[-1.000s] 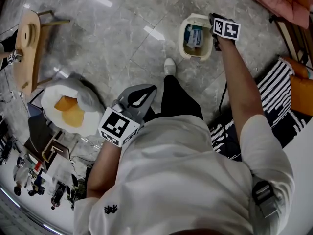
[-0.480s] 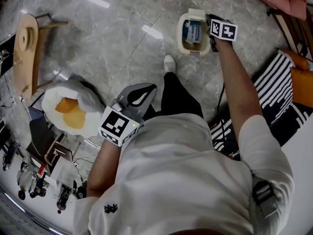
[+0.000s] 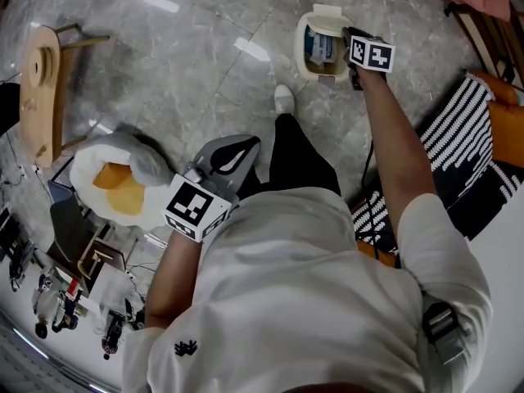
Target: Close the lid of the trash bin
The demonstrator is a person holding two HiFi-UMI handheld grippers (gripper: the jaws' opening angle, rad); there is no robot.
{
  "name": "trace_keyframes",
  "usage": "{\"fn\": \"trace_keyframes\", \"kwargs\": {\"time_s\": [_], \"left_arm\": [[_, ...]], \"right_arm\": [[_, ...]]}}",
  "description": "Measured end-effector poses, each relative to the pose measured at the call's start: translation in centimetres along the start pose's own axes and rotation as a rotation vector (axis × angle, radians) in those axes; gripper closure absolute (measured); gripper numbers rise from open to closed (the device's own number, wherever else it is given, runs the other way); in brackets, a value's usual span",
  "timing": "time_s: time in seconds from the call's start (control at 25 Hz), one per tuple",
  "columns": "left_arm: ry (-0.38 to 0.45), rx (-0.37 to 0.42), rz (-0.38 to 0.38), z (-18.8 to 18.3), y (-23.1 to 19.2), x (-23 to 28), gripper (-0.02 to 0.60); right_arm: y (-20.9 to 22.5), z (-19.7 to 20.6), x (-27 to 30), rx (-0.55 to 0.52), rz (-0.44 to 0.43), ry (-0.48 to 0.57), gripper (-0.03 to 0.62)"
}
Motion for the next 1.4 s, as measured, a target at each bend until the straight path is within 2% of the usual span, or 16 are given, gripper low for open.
{"fn": "trace_keyframes", "kwargs": {"time_s": [0.88, 1.4], "left_arm": [[-0.033, 0.013, 0.047, 2.8, 1.8, -0.5, 0.525], [-0.065, 0.023, 0.042, 4.0, 1.5, -0.1, 0.525]], "right_arm": [[-0.5, 8.4, 0.0, 0.022, 0.019, -0.082, 0.539], [-0.2, 13.1, 1.5, 0.031, 0.023, -0.153, 0.539]]}}
Point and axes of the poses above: the fingertips, and each gripper's own axes: x forward along the fingers, y to its right, z out of its underside, the point moved 3 cm from there along -x, backward along the fingers, and after that the axes turned 2 degrees about -z, right-handed, at the moved point
